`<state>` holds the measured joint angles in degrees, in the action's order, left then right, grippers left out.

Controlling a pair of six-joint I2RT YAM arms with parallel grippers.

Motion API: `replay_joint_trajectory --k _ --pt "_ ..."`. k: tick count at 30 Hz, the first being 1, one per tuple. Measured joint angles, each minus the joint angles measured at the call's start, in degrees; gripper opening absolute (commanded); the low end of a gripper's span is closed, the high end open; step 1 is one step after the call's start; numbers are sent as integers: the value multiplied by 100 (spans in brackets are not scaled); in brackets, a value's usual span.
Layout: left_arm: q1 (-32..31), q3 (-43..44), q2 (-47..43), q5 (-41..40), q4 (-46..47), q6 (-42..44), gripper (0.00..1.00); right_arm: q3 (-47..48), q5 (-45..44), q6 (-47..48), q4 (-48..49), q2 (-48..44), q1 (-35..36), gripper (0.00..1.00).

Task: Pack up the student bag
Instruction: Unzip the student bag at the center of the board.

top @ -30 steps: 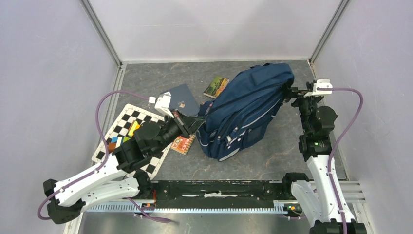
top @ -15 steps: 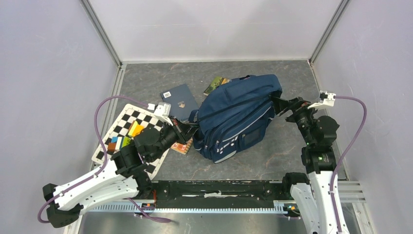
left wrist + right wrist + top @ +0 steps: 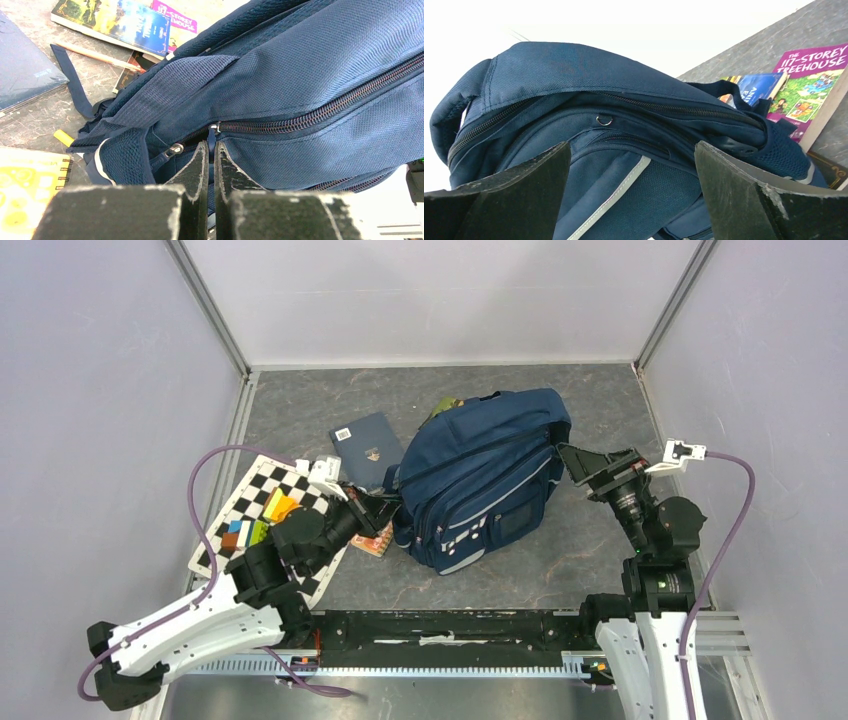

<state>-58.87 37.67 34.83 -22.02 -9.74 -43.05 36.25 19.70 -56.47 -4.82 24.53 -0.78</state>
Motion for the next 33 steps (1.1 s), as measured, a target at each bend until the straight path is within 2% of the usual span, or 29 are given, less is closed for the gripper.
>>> replay_joint_trajectory --k 7,16,19,25,26,28,33 --pt "0 -122 -109 11 31 -81 2 59 111 -339 0 192 0 98" --pt "2 -122 61 157 173 -83 2 289 254 -243 195 684 4 98" --pt "2 -120 142 160 225 -85 2 393 216 166 162 776 20 98" --pt "2 -92 90 149 155 -146 2 1060 260 1720 94 1163 28 98" --pt "2 -79 63 149 118 -168 2 1139 352 1974 186 1248 28 95" --pt "2 -55 -15 138 0 -221 2 1189 597 2385 494 1414 28 81" --pt "2 -48 -321 103 -208 -422 2 1200 1342 3049 1263 1902 31 29"
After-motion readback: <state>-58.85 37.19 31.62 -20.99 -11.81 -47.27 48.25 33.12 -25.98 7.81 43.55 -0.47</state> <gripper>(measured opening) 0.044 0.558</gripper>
